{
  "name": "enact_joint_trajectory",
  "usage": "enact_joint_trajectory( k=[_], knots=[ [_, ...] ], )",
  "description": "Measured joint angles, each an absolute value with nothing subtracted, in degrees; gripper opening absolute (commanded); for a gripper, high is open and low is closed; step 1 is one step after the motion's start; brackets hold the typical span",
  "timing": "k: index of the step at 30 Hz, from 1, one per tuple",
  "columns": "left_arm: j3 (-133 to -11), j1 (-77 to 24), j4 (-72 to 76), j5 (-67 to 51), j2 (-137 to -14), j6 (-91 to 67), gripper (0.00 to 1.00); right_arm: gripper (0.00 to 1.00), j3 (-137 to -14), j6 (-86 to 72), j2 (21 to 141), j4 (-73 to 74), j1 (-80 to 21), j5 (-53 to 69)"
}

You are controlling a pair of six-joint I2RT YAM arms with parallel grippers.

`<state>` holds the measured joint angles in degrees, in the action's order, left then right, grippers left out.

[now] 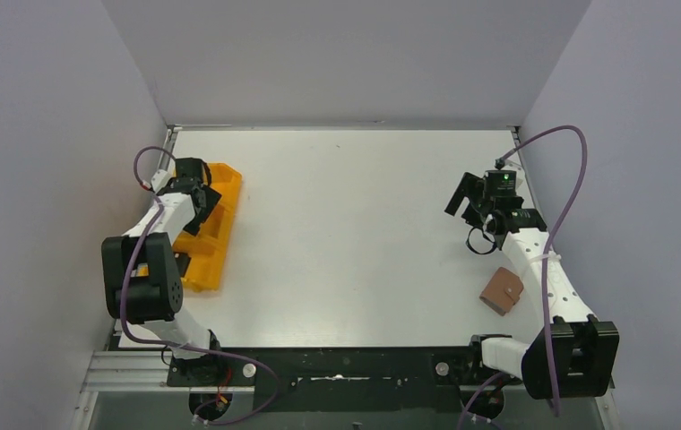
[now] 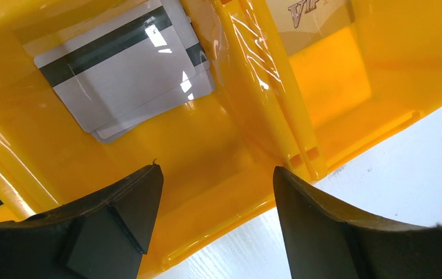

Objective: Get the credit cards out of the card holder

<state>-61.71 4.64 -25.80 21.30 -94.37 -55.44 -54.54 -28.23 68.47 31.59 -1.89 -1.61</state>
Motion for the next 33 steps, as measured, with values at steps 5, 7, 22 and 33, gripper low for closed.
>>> enact_joint_trajectory(
  k=[5,7,22,33],
  knots=[
    [-62.8,3.5,-25.8,20.9,-95.3,-53.6,0.71,0.98,-54.5,-28.4,68.5,31.6,-1.9,-1.6],
    [-62.9,2.7,-26.0,20.6,-95.3,-53.4,0.71,0.98,-54.5,-28.4,68.5,31.6,-1.9,-1.6],
    [-67.2,1.8,-25.6,20.5,-93.1,-57.8,0.73,0.98,-54.5,-28.4,70.3,31.6,-1.8,-1.5],
    [-72.6,1.8,-27.4,20.8,-104.0,-61.5,0.69,0.98,-54.5,-28.3,71.1,31.6,-0.8,-1.5]
  ],
)
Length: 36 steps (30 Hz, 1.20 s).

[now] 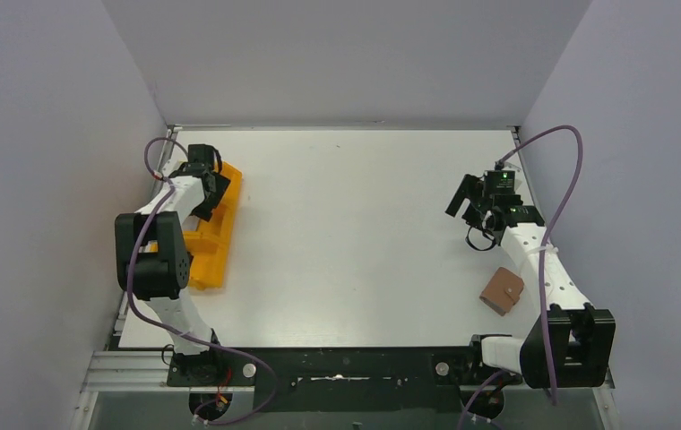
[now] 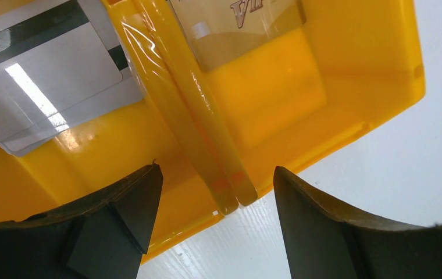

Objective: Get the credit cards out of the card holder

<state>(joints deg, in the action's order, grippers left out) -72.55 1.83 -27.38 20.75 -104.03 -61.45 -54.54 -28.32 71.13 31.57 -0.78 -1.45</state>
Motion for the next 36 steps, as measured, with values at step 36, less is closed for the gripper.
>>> enact_joint_trajectory(
  k=[36],
  knots=[
    [-76.0,-21.0,-23.0,10.3,-109.8,-43.7,0.55,0.98,-55.3,-28.1,72.5,33.6,0.9,-3.2]
  ],
)
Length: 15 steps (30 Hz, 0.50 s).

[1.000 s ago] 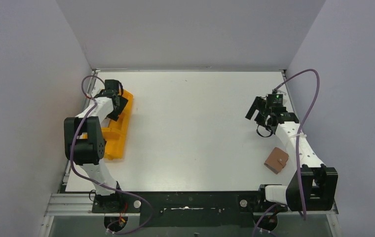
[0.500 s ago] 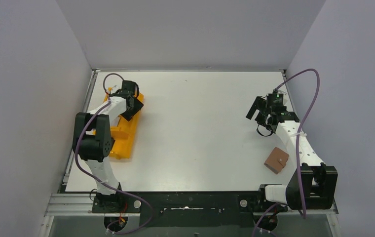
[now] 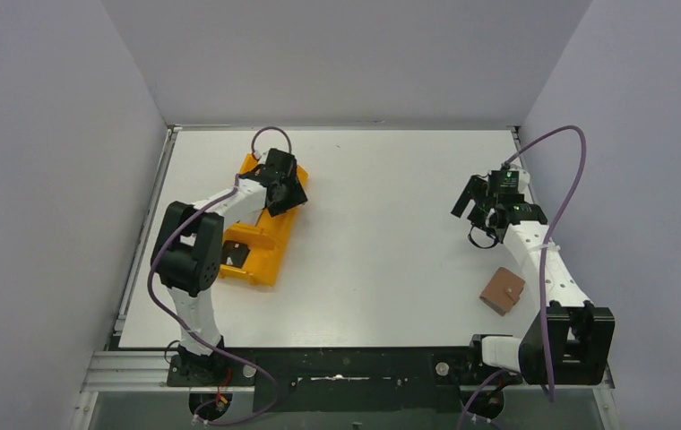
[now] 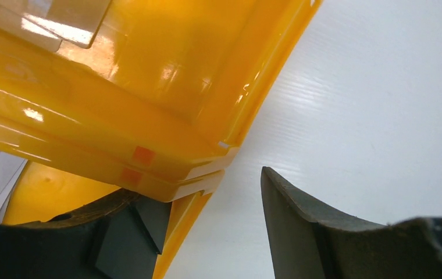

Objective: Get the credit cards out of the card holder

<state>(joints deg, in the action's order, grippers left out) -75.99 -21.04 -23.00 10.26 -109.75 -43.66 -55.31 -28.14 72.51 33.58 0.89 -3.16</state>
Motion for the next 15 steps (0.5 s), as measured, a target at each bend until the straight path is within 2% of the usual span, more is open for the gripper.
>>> enact_joint_trajectory(
  k=[15],
  knots=[
    [-72.2,-36.9,-9.8,-1.7,-109.7,-31.9,0.56,0.98,-54.3,-27.7,64.2,32.7,2.0,-2.7]
  ],
)
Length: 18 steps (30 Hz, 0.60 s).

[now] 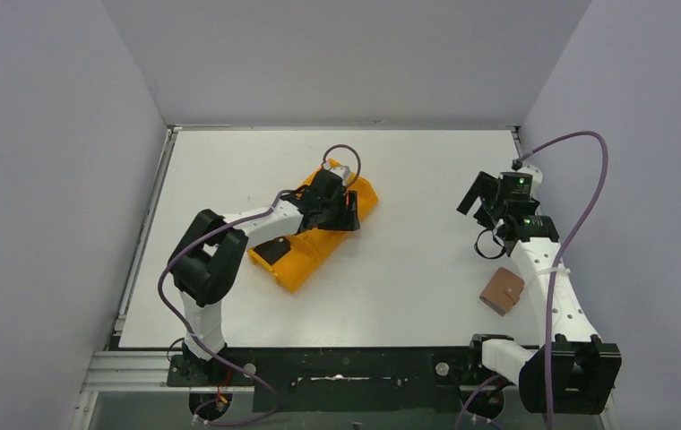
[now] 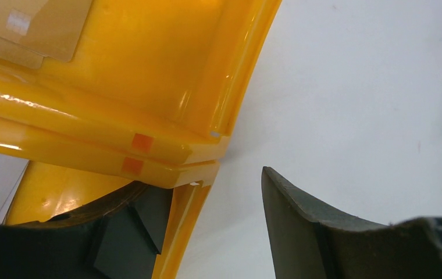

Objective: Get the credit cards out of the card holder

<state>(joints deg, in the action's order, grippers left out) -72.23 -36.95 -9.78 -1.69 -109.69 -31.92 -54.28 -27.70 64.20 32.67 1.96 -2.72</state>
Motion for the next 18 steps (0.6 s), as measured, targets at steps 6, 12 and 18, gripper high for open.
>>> enact_joint_trajectory(
  k=[6,12,18],
  knots=[
    [-71.6,-41.4,-9.3,-6.7,-107.9,-26.7,0.57,0.98,-53.5,-27.7,63.9,32.3,2.2,-1.2],
    [-69.8,-44.2,-9.8,-7.4,-102.0,-24.5,0.64,0.98,-51.5,-27.7,63.8,30.4,2.2,3.4],
    [-69.3,-43.8,-10.3,-5.8,-94.5,-24.3,0.70,0.98,-50.2,-27.7,63.8,28.1,2.2,8.7]
  ],
)
